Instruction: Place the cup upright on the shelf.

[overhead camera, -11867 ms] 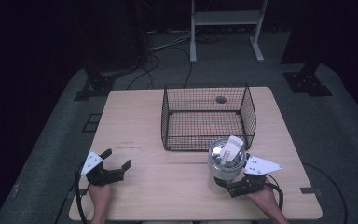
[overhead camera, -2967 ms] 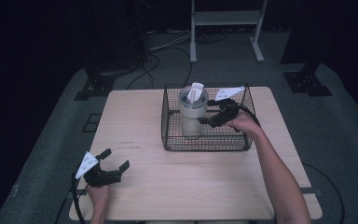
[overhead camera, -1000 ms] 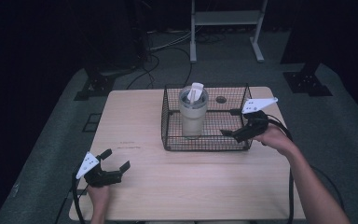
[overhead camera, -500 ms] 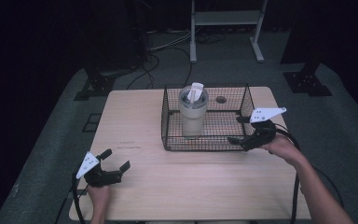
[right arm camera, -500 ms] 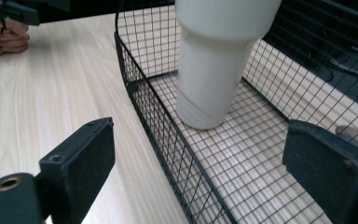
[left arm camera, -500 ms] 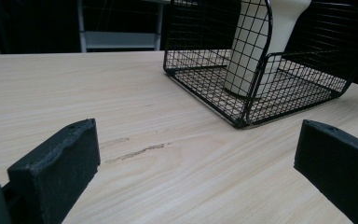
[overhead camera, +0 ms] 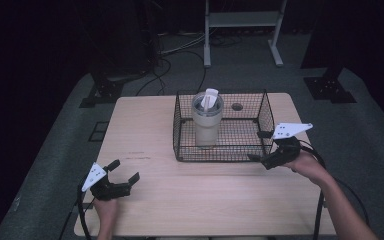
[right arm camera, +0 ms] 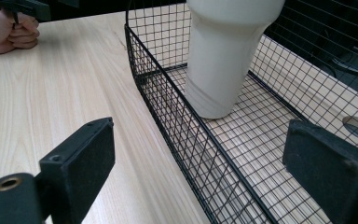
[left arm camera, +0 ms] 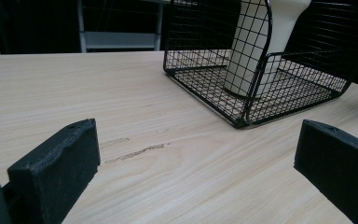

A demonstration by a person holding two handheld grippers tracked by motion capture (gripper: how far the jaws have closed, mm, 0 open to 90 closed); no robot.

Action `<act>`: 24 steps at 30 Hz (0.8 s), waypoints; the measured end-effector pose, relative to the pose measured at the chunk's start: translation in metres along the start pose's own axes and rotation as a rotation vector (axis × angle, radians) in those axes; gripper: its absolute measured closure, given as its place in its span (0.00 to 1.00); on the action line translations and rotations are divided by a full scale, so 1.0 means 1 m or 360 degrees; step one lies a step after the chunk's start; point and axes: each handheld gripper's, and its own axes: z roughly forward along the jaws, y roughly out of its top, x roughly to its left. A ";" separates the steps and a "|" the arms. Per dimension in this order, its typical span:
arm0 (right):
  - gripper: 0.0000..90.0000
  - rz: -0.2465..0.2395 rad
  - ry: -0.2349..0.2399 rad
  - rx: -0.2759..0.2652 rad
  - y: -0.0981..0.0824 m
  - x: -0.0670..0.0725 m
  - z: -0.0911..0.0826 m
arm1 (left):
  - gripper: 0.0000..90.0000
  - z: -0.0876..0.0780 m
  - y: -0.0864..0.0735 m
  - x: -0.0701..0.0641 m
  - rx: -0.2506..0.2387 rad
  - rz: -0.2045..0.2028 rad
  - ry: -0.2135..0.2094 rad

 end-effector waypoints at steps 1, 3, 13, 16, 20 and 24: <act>0.10 -0.0004 -0.0005 -0.0003 -0.002 0.000 -0.001 | 0.00 0.000 0.000 0.000 0.0001 0.0000 0.0000; 0.10 0.0007 -0.0005 0.0012 -0.004 0.001 -0.002 | 0.00 0.000 0.000 0.000 0.0001 0.0000 -0.0001; 0.10 0.0009 0.0008 -0.0008 -0.016 0.010 -0.008 | 0.00 0.000 0.000 0.000 0.0001 0.0002 -0.0003; 0.10 0.0009 0.0017 -0.0003 -0.019 0.014 -0.009 | 0.00 0.000 0.000 0.000 0.0000 0.0002 -0.0006; 0.10 0.0015 0.0011 -0.0005 -0.024 0.016 -0.009 | 0.00 0.000 0.000 0.000 0.0000 0.0003 -0.0006; 0.10 0.0035 0.0007 -0.0016 -0.030 0.018 -0.012 | 0.00 0.000 0.000 0.000 0.0001 0.0005 -0.0006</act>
